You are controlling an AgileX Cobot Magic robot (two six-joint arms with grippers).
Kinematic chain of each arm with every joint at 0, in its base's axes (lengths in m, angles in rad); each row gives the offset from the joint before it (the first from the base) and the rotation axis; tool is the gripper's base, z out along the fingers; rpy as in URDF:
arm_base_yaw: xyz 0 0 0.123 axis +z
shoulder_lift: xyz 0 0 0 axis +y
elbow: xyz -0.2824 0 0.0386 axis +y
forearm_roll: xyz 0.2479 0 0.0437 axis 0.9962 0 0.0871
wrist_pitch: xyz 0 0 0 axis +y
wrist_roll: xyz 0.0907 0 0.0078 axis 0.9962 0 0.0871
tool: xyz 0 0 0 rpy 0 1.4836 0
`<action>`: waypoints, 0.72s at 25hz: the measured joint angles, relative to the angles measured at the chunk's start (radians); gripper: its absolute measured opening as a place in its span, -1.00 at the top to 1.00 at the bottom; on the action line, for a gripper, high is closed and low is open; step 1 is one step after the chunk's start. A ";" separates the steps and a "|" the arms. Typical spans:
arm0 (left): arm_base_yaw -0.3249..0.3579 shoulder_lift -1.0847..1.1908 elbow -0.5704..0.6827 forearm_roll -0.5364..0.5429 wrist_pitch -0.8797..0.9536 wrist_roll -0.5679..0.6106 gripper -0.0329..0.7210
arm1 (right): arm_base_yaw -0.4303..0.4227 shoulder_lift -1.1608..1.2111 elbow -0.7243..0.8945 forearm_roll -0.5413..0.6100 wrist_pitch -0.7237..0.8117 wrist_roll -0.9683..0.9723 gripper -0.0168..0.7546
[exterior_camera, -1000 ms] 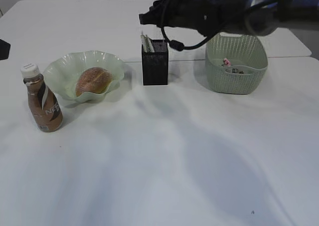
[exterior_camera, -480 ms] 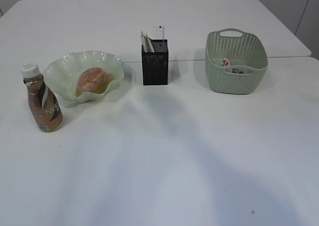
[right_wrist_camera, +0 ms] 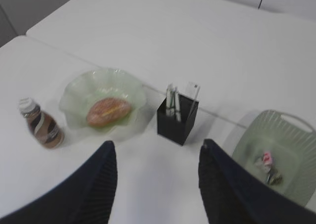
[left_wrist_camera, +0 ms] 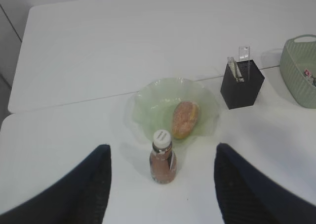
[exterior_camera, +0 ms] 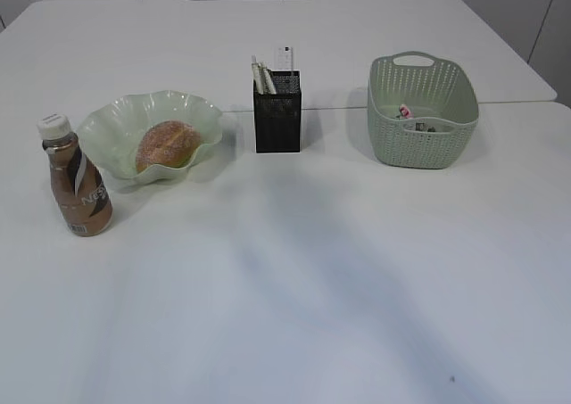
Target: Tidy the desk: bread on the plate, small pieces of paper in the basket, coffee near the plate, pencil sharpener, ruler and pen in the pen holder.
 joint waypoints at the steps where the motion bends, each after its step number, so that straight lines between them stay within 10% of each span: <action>1: 0.000 -0.011 -0.017 0.000 0.031 0.004 -0.33 | 0.000 -0.013 0.000 0.024 0.055 -0.002 -0.16; 18: 0.000 -0.238 -0.078 -0.200 0.259 0.112 -0.33 | 0.000 -0.149 0.099 0.203 0.256 -0.005 -0.17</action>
